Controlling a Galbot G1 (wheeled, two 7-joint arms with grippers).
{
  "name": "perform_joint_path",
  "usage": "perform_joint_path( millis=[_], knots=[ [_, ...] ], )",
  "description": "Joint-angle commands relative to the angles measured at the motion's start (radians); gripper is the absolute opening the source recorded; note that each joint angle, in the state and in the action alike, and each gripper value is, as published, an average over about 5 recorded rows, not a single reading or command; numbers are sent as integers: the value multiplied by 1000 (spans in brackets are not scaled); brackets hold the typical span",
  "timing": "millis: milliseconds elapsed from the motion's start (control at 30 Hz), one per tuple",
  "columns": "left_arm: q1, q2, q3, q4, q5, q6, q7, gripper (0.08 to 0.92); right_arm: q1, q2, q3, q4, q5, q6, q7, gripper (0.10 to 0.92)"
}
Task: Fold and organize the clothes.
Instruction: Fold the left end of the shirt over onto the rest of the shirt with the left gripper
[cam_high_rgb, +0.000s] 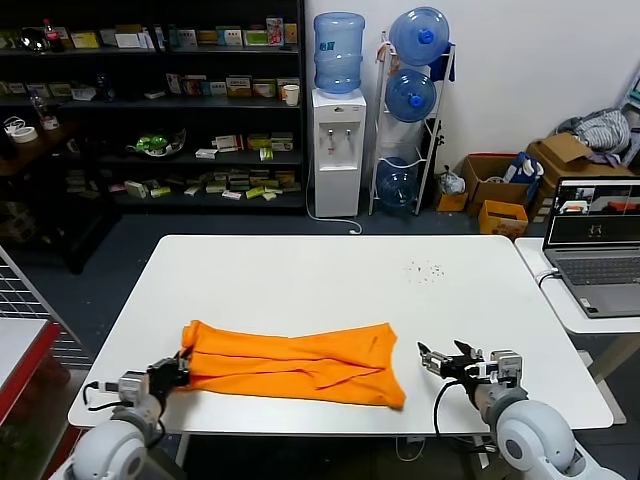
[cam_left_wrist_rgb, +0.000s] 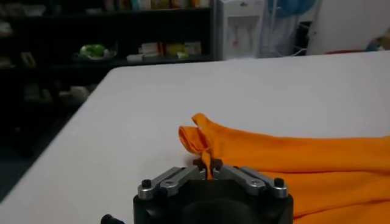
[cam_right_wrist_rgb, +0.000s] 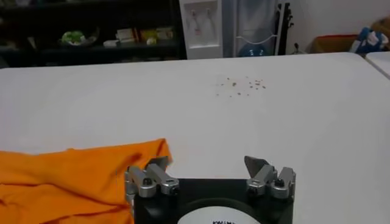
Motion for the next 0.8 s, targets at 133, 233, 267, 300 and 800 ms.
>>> perform_joint_path(
  millis=[133,233,267,300,800],
  knots=[
    [37,171,-238,189,61,-57,32,111,17,3,-19,-5,-3,0,2,823],
    [25,187,-239,206,129,-78,33,111,19,7,-23,-6,-7,-2,2,823],
    [24,189,-238,204,146,-84,33,111,19,9,-24,-6,-8,-2,3,823],
    [27,189,-236,196,157,-87,33,111,18,10,-24,-6,-10,-3,3,823],
    [-6,17,19,-261,-310,140,-67,111,6,27,-25,0,-17,-20,26,823]
  ],
)
